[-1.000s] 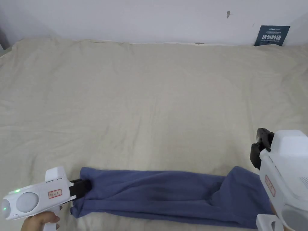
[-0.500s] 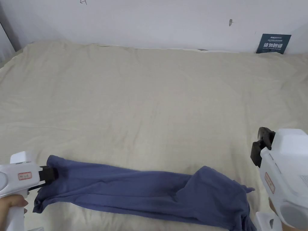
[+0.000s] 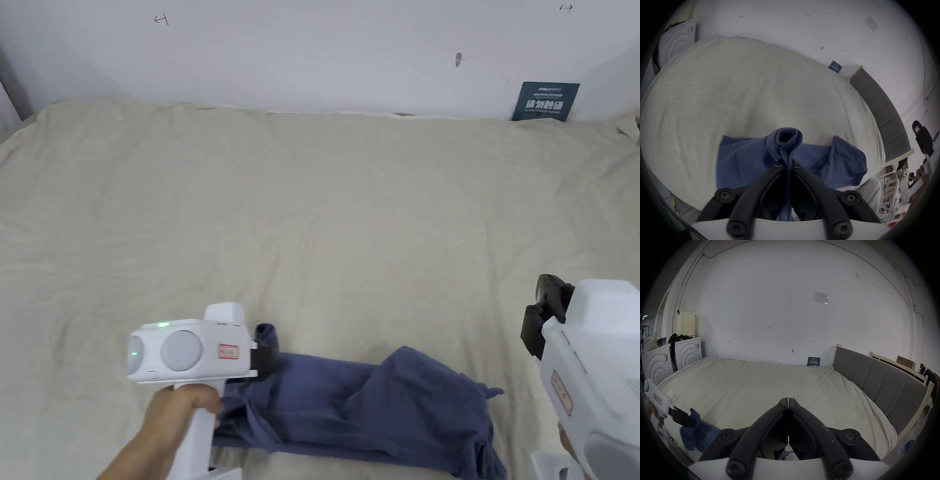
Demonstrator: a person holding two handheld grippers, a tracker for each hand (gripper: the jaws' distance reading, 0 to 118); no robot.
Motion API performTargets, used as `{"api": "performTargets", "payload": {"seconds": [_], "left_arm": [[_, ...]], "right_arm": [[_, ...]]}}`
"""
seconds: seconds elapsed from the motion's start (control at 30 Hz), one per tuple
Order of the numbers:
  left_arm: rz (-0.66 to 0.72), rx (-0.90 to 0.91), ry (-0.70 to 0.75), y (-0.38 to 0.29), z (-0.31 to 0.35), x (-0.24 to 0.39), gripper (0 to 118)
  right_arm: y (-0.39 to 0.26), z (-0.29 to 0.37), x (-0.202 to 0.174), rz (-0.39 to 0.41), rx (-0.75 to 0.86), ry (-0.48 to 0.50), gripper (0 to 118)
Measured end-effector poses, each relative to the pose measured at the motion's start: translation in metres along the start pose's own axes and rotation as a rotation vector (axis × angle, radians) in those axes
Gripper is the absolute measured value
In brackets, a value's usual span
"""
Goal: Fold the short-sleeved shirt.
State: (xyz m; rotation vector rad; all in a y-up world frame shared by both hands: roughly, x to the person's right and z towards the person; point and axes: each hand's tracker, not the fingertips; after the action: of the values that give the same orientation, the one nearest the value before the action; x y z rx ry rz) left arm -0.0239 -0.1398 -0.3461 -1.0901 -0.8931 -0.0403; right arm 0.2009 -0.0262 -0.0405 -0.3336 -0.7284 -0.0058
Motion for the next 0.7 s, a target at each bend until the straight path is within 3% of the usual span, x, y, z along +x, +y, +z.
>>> {"api": "performTargets", "payload": {"seconds": [0.2,0.27,0.3,0.33,0.37,0.4,0.5,0.7], "left_arm": [[-0.015,-0.068,-0.008,-0.004,-0.045,0.033,5],[-0.019,-0.072,0.013,-0.007,-0.051,0.039,17],[-0.022,-0.072,0.015,-0.007,-0.052,0.039,39],[-0.031,-0.074,0.008,-0.007,-0.053,0.039,81],[-0.033,-0.077,0.004,-0.009,-0.051,0.042,107],[-0.036,-0.076,0.003,-0.010,-0.050,0.043,118],[-0.039,0.013,-0.023,-0.009,-0.032,0.041,109],[-0.049,0.196,0.053,-0.012,0.008,0.028,103]], "right_arm": [[-0.002,0.003,0.016,-0.006,-0.005,-0.033,2],[-0.004,0.004,0.020,-0.013,-0.008,-0.041,2],[-0.004,0.004,0.021,-0.015,-0.011,-0.044,2],[-0.005,0.004,0.022,-0.016,-0.013,-0.047,2],[-0.006,0.004,0.022,-0.018,-0.014,-0.048,2],[-0.006,0.004,0.023,-0.019,-0.017,-0.048,2],[-0.008,0.002,0.023,-0.024,-0.022,-0.048,2],[-0.007,0.001,0.018,-0.028,-0.024,-0.032,2]]}}
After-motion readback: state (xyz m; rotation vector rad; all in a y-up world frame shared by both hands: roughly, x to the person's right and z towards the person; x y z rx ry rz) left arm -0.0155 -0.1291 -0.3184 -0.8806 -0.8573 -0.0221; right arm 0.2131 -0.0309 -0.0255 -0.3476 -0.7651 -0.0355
